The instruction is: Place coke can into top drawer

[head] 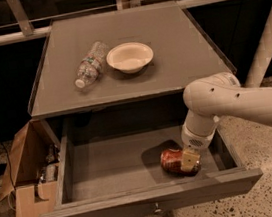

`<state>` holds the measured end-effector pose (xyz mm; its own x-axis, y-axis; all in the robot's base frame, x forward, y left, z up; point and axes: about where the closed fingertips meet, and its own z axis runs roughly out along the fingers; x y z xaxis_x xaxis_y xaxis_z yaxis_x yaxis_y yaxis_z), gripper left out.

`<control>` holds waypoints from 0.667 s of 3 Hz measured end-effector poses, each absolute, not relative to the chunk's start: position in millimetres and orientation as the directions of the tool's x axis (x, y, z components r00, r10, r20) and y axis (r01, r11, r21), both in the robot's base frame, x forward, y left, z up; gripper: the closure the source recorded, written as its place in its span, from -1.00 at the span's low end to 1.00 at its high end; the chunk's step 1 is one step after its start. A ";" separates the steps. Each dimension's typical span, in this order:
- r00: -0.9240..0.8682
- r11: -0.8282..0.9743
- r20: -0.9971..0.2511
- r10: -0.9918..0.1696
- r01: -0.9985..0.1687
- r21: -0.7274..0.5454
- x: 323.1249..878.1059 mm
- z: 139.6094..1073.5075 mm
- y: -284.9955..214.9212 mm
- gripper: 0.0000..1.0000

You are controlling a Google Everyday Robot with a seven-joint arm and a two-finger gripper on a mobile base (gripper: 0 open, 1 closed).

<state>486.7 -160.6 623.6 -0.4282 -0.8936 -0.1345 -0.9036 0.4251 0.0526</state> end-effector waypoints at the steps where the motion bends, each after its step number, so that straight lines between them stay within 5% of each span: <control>1: -0.428 0.425 -0.134 -0.894 -0.904 0.053 486.7 623.6 -160.6 -1.00; 2: -0.428 0.425 -0.134 -0.894 -0.904 0.053 486.7 623.6 -160.6 -1.00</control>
Offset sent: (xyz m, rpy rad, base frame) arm 0.0000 0.0000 0.0000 0.0000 0.0000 0.0000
